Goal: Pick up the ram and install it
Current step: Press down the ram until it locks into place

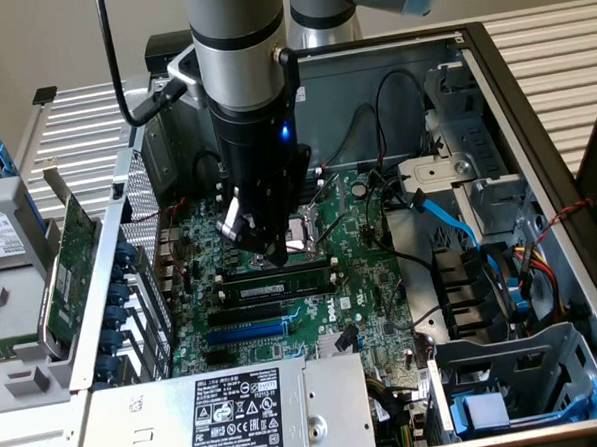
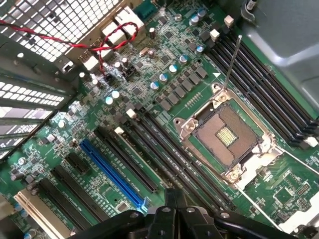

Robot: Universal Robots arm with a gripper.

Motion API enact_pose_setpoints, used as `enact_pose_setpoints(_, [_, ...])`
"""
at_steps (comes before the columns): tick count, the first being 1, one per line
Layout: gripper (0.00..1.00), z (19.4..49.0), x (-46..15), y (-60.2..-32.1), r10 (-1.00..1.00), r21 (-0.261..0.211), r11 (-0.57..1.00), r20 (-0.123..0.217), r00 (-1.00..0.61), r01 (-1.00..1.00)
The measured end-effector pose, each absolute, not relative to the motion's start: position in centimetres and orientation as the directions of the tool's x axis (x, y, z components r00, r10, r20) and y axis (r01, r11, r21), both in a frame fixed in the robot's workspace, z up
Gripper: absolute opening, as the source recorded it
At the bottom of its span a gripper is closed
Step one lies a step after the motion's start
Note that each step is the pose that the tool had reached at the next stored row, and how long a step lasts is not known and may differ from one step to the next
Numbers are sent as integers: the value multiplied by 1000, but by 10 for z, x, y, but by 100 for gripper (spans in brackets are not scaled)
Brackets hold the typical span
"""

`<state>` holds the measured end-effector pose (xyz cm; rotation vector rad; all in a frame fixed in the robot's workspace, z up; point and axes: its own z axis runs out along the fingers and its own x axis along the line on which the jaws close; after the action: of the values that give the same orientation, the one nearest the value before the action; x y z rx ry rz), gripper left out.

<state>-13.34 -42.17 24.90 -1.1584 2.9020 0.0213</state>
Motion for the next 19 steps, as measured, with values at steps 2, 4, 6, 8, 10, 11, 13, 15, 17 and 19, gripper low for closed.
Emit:
enact_pose_setpoints(2, [11,249,-133,-422,-667,6,745,-21,-745,-667])
enact_pose_setpoints(4, [11,249,-133,-422,-645,6,764,-21,-764,-645])
enact_pose_setpoints(6, [11,249,-133,-422,-623,6,782,-21,-782,-623])
enact_pose_setpoints(8, [11,249,-133,-422,-600,6,800,-21,-800,-600])
enact_pose_setpoints(10, [11,249,-133,-422,-578,7,816,-20,-815,-579])
enact_pose_setpoints(11, [11,249,-133,-422,-568,7,823,-20,-823,-568])
enact_pose_setpoints(13, [11,249,-133,-422,-549,7,836,-19,-836,-549])
enact_pose_setpoints(15, [11,249,-133,-422,-529,8,849,-18,-849,-529])
enact_pose_setpoints(17, [11,249,-133,-422,-509,9,860,-17,-860,-510])
enact_pose_setpoints(19, [11,249,-133,-422,-491,10,871,-14,-871,-491])
